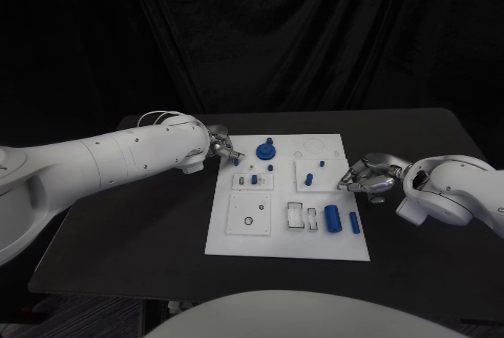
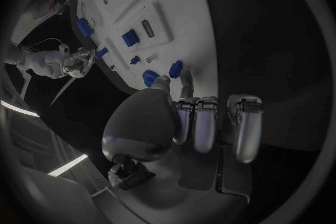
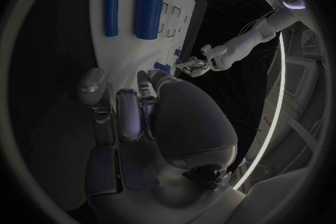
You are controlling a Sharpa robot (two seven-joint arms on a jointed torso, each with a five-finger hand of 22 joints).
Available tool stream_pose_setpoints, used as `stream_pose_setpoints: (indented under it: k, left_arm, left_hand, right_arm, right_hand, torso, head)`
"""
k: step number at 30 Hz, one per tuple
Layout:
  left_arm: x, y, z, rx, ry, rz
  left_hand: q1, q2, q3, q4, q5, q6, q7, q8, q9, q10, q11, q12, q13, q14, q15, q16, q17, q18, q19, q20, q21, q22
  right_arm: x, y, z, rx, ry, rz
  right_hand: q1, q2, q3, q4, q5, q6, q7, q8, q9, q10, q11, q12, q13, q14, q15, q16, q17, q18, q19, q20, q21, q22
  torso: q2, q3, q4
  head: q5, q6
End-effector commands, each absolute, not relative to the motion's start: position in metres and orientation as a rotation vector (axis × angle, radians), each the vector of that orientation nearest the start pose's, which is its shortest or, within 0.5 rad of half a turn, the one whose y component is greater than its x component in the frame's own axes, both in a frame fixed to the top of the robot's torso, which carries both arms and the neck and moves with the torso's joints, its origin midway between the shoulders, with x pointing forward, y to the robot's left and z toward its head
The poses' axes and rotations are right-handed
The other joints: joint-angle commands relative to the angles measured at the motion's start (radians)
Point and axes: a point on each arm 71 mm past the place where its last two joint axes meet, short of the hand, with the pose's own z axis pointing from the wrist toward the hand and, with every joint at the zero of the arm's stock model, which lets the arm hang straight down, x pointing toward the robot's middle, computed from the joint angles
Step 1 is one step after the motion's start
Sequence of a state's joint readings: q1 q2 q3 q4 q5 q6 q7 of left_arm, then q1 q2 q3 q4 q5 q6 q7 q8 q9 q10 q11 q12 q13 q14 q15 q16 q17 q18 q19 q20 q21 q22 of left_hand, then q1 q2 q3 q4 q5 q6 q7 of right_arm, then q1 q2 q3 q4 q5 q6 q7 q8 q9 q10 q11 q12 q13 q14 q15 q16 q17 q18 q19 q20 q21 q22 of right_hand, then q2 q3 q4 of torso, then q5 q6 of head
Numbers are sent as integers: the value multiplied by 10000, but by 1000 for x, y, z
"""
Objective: Assemble the parts on the task board
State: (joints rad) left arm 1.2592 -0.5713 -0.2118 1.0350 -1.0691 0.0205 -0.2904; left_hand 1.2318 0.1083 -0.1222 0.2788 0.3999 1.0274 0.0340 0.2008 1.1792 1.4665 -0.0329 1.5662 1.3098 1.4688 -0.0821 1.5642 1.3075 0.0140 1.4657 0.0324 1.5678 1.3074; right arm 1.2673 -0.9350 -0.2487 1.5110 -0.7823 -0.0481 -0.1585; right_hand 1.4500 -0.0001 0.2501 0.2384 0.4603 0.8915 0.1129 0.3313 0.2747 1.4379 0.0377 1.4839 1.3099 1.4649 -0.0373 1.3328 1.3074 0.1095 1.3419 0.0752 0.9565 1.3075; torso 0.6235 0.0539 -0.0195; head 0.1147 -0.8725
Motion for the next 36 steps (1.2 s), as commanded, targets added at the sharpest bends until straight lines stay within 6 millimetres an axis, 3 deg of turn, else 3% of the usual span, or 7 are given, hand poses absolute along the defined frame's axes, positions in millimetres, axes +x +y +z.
stream_pose_setpoints:
  k: [1, 12, 21, 27, 32, 36]
  left_arm:
    - [549, 222, -261, -1991, 21807, -3702]
    - [547, 222, -262, -2353, 22006, -3809]
    - [545, 222, -263, -2387, 22171, -3706]
    - [544, 222, -264, -2377, 22225, -3688]
    - [544, 222, -264, -2397, 22251, -3636]
    - [544, 223, -264, -2424, 22274, -3579]
  left_hand:
    - [-84, -45, -19, 95, -147, 34, 3, -43, -14, 959, 8, -49, 2532, 1020, 30, 66, 2633, -140, 1051, 39, 30, 2634]
    - [-125, -58, -41, 93, -280, 45, 5, -57, -20, 958, 14, -51, 2531, 1020, 35, 66, 2633, -140, 1051, 43, 30, 2634]
    - [-9, -61, 15, 39, -168, 49, -16, -75, -24, 947, 1, -63, 2521, 1020, 32, 66, 2633, -140, 1051, 45, 30, 2634]
    - [201, -121, 141, 11, 275, 50, -33, -124, -35, 952, -15, -58, 2526, 1020, 17, 66, 2633, -140, 1051, 34, 30, 2634]
    - [553, -288, 460, -26, 1180, 37, -62, -194, -50, 952, -44, -58, 2526, 1020, -9, 66, 2633, -140, 1051, 9, 30, 2634]
    - [706, -385, 696, -22, 1506, 33, -74, -222, -48, 951, -57, -58, 2526, 1020, -20, 66, 2633, -140, 1051, -3, 30, 2634]
  right_arm:
    - [456, -259, -254, 4488, 22469, 7464]
    - [455, -260, -255, 4511, 22484, 7450]
    - [455, -260, -255, 4520, 22470, 7454]
    - [455, -260, -255, 4523, 22469, 7451]
    - [455, -260, -255, 4526, 22468, 7449]
    - [455, -260, -255, 4526, 22468, 7449]
  right_hand:
    - [32, -25, 63, -4, 44, -48, 0, 50, 14, -82, -28, -41, 1303, 117, 50, -74, 406, 138, -52, 0, -70, 777]
    - [32, -25, 63, -4, 44, -48, 0, 50, 14, -82, -28, -41, 1303, 117, 50, -74, 406, 138, -52, 0, -70, 777]
    - [32, -25, 63, -4, 44, -48, 0, 50, 14, -82, -28, -41, 1303, 117, 50, -74, 406, 138, -52, 0, -70, 777]
    - [32, -25, 63, -4, 44, -48, 0, 50, 14, -82, -28, -41, 1303, 117, 50, -74, 406, 138, -52, 0, -70, 777]
    - [32, -25, 63, -4, 44, -48, 0, 50, 14, -82, -28, -41, 1303, 117, 50, -74, 406, 138, -52, 0, -70, 777]
    - [32, -25, 63, -4, 44, -48, 0, 50, 14, -82, -28, -41, 1303, 117, 50, -74, 406, 138, -52, 0, -70, 777]
  torso:
    - [-2, -5, -1]
    - [-6, -1, -6]
    - [-9, 1, -4]
    - [-3, 4, -3]
    - [-1, 5, -14]
    - [4, 1, -8]
  head:
    - [1, -2]
    - [19, -2]
    - [13, -2]
    - [16, -2]
    - [35, -2]
    - [39, -2]
